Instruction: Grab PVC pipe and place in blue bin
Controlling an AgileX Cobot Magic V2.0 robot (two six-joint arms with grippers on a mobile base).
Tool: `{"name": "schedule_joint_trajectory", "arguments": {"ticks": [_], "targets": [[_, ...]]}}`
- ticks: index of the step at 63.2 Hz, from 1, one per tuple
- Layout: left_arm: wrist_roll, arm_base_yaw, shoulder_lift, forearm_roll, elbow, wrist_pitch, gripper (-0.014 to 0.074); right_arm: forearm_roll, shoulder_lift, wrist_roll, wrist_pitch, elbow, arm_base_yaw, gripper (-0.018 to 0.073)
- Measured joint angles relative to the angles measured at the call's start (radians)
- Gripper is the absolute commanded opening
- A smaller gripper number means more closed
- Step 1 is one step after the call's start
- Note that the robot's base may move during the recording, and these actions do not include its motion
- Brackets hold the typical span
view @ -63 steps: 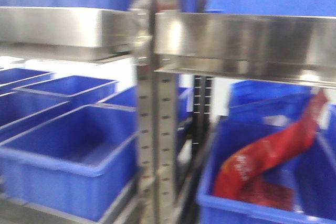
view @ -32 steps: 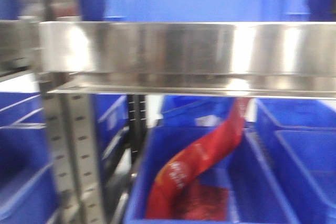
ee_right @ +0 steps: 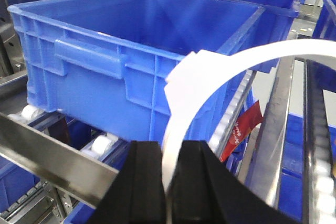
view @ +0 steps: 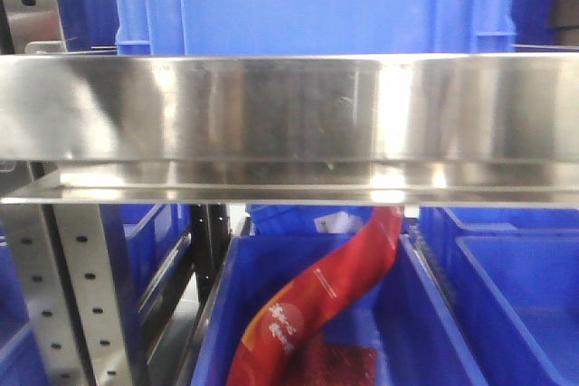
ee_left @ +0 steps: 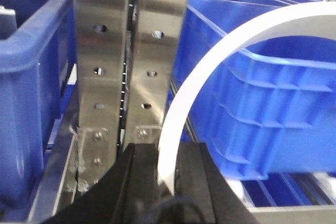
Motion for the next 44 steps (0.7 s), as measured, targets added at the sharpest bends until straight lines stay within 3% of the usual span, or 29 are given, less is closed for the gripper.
{"name": "schedule_joint_trajectory", "arguments": {"ticks": [44], "targets": [[0.000,0.000,0.000,0.000,0.000,0.000,-0.0111,0.000,0.000,0.000,0.000,0.000,0.000,-0.0169]]}}
